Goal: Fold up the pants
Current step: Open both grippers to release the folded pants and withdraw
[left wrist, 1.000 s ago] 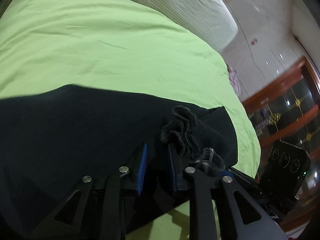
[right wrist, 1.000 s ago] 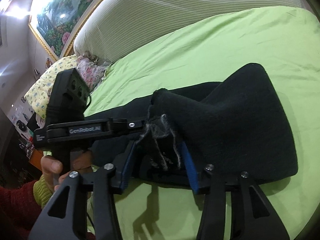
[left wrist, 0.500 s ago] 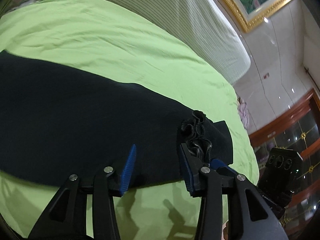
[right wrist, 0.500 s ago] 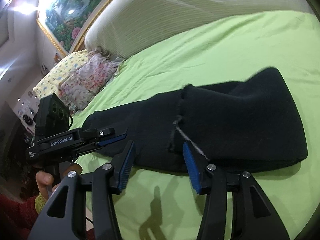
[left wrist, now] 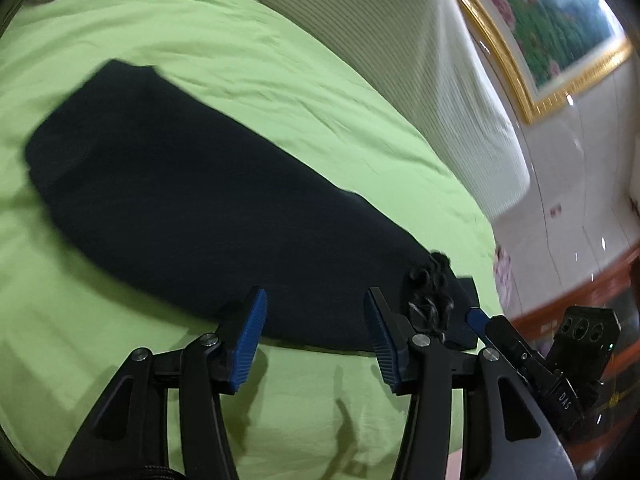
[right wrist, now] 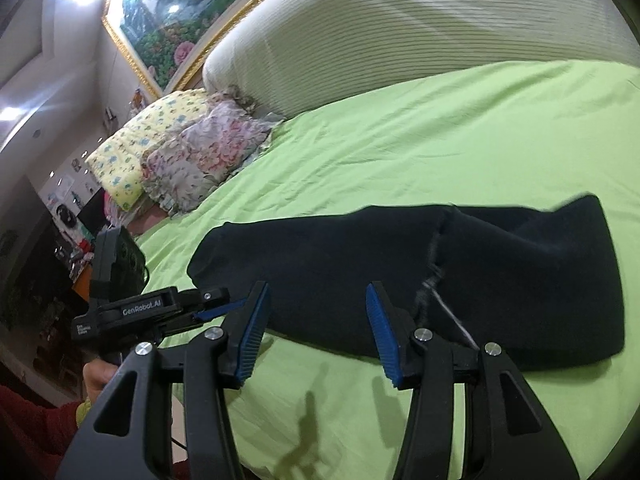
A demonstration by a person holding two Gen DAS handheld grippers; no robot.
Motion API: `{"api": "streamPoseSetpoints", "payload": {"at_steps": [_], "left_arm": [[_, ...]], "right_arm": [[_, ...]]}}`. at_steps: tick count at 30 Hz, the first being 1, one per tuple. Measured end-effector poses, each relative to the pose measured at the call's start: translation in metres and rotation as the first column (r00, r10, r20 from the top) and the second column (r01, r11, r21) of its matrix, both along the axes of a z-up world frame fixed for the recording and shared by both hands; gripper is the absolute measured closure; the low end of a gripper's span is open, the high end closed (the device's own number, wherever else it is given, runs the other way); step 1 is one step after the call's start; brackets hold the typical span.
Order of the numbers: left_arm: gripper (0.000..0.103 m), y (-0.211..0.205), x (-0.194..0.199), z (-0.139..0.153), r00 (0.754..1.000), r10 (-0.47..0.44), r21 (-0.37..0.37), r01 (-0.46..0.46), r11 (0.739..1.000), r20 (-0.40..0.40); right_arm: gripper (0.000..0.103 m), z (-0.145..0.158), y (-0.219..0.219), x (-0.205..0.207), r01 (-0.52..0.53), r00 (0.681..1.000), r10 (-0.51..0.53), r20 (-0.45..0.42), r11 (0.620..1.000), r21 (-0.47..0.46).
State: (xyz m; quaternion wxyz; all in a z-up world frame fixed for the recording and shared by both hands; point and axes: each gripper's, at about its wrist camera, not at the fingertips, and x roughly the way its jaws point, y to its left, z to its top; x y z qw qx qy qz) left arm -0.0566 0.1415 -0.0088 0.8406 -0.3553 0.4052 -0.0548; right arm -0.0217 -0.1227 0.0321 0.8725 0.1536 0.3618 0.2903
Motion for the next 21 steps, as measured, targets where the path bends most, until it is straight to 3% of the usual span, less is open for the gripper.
{"api": "streamPoseSetpoints", "payload": {"at_steps": [3,15,21], "left_arm": [[0.052,0.019,-0.016,0.002,0.997,0.07,-0.013,-0.07,0.997,-0.021],[0.051,0.066,-0.06,0.001,0.956,0.288,0.072,-0.284,0.956,-0.051],[0.048,0.082,-0.061,-0.006,0.94,0.331,0.067,-0.326,0.943,-0.088]], "right_arm": [[0.052,0.005,0.015,0.01,-0.05,0.999,0.05,0.008,0.999,-0.001],[0.052,0.003,0.045,0.039,-0.162,0.987,0.162,0.007,0.987,0.013],[0.052,-0.005,0.06,0.058,-0.204,0.979,0.204,-0.018,0.979,-0.005]]}}
